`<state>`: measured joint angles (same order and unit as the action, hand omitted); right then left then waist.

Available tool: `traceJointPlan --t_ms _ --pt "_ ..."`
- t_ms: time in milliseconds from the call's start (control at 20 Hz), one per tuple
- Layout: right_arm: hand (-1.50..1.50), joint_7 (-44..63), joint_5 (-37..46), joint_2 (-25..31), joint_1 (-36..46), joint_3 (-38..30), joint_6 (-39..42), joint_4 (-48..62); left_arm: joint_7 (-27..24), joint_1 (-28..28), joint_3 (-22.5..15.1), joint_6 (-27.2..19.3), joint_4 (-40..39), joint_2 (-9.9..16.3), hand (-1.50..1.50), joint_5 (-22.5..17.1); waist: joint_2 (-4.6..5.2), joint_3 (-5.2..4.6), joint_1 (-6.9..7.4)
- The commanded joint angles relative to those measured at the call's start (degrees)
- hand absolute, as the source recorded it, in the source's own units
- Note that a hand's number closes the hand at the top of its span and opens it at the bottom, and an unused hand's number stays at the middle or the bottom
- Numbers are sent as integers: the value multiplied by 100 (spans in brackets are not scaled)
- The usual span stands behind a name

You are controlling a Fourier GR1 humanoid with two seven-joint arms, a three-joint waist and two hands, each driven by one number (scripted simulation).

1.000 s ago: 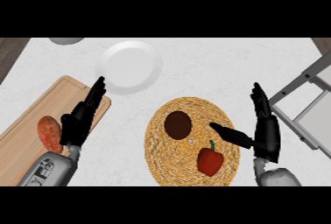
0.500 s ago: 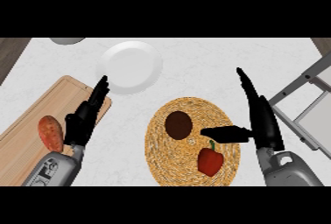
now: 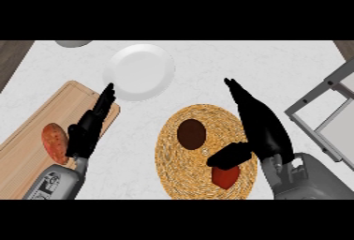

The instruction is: Pick the cupcake from the placemat and place it in the tiered shelf

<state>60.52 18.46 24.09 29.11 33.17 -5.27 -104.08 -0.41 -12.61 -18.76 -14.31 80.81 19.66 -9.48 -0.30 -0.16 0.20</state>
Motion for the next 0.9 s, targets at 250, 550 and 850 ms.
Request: traceJointPlan --t_ms 250,550,850 --pt "-150 1698 624 -1057 788 331 651 63 218 -126 92 61 56 -185 0 170 13 11 -7" --pt "-150 1646 1147 -1418 570 320 765 62 24 36 185 212 -30 -211 0 288 15 13 -23" --pt "-150 1471 1552 -1766 552 179 833 543 71 -41 268 75 -104 -403 0 433 21 13 -15"
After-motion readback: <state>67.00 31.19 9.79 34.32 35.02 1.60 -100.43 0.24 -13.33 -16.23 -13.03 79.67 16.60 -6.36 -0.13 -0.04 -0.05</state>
